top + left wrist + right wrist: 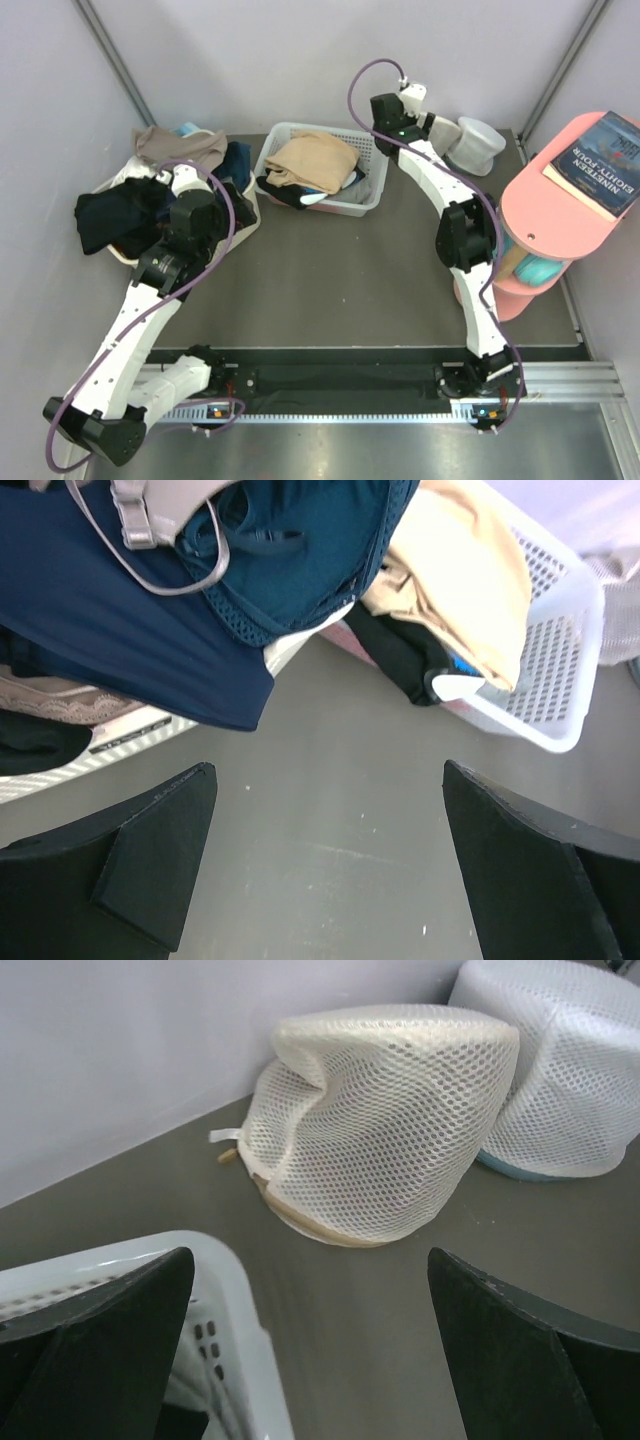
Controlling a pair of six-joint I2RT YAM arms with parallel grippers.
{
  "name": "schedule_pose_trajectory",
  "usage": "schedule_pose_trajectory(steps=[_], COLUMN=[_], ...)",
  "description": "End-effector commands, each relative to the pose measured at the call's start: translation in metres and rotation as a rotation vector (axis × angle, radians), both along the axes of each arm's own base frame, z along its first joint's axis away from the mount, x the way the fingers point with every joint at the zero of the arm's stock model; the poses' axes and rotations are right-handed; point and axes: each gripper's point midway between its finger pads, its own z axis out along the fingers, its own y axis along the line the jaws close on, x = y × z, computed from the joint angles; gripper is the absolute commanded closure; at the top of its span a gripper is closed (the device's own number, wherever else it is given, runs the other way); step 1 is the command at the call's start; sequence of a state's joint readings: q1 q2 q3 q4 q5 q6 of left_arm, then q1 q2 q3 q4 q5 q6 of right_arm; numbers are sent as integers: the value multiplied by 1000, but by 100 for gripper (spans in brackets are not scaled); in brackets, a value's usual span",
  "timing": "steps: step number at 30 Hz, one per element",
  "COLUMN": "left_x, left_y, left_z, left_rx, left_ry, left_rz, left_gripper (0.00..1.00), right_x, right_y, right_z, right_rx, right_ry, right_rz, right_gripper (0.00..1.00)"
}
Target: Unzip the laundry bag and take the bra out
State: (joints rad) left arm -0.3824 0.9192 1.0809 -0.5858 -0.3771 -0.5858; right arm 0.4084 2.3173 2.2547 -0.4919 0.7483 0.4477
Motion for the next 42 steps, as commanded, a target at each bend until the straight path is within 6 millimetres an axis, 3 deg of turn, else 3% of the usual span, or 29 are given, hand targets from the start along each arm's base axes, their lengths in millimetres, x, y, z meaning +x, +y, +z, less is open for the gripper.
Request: schedule_pose_trajectory(steps=[1, 5, 11, 20, 23, 24, 30, 32, 35, 36, 37, 40, 42], left_x=[-4, -11, -13, -6, -4, -3, -5, -6, -9, -10, -11, -14, -15], left_y=[-7, -11, -12, -21, -21, -21, -21, -21, -20, -20, -19, -15, -14], left_z=[-1, -7, -22, -34, -34, -34, -37, -36, -33, -32, -31, -27, -26], left_rx=[-4, -13, 13, -3, -8, -5, 3, -3, -8, -7, -6, -3, 3], left_ry=[32, 57, 105, 136, 136, 138, 153, 153, 147, 144, 143, 134, 130], left_rz=[-42, -71, -88, -112, -103, -103, -105, -108, -106, -105, -103, -92, -96], left_gripper=[1, 1, 1, 1, 1, 1, 1, 1, 1, 1, 1, 1, 1], right_x=[20, 29, 48, 59, 63, 64, 66, 65, 65, 65, 65, 63, 59], right_y=[-25, -52, -69, -102, -106, -106, -114, -117, -117, -117, -116, -108, -102], right_z=[-9, -47, -88, -110, -114, -114, -115, -116, -117, -117, -117, -111, -87], right_rx=[29, 86, 162, 223, 238, 237, 226, 220, 211, 204, 205, 204, 182], right_ry=[-61, -19, 11, -6, -14, -16, -11, -5, 1, 7, 10, 12, -33], right_rz=[-103, -134, -133, -215, -221, -217, -214, -217, -203, -198, -191, -151, -141], right_gripper=[0, 0, 0, 2, 12, 27, 58, 62, 75, 90, 97, 100, 100])
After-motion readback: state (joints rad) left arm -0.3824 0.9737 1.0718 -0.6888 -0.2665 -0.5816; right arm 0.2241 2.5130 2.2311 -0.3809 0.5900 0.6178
